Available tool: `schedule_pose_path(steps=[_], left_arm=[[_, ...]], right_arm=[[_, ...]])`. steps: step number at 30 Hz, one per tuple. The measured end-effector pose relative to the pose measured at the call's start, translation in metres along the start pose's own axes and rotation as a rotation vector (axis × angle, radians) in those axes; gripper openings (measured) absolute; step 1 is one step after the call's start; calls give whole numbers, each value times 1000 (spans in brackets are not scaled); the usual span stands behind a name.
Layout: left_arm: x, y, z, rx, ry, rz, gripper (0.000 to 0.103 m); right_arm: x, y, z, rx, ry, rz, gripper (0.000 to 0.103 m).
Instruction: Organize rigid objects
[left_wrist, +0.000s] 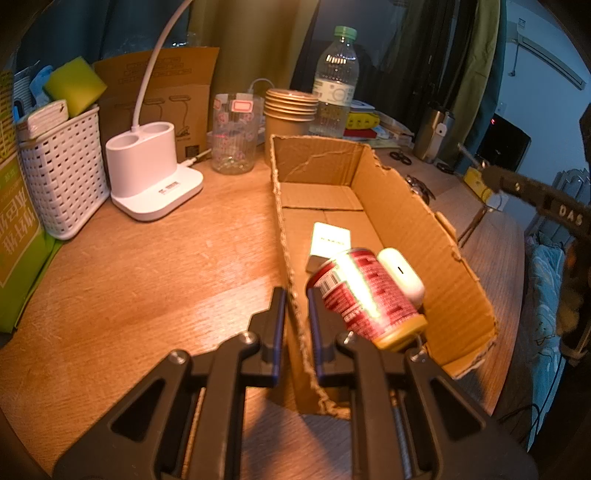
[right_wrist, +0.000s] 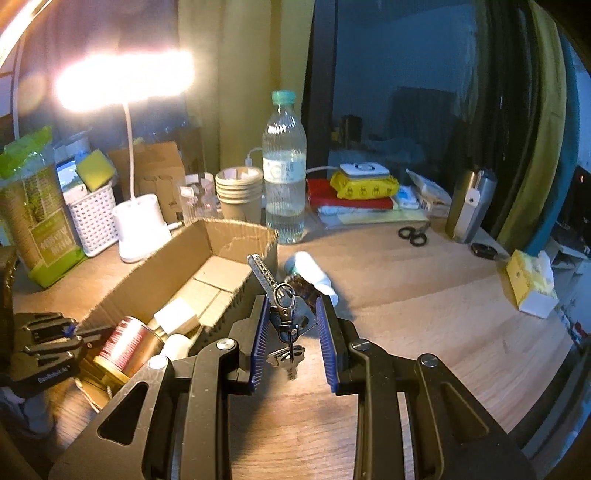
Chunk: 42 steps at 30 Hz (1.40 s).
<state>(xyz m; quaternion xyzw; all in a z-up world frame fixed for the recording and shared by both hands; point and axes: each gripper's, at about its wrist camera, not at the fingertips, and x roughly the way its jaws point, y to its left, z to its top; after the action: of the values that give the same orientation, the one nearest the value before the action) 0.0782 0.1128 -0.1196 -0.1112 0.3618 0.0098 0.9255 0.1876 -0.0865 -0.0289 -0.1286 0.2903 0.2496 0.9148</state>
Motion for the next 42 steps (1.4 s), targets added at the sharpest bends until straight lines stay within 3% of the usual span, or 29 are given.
schedule_pose_path(steps=[22,30,42], left_arm=[[0,0,0,0,0,0,14],[0,0,0,1,0,0,14],[0,0,0,1,-1,0,14]], right_arm=[[-39,51,39,-116,-132,70,28],[-26,69,38,-147,-113,113,28],[22,72,21,-132,-11,146,28]])
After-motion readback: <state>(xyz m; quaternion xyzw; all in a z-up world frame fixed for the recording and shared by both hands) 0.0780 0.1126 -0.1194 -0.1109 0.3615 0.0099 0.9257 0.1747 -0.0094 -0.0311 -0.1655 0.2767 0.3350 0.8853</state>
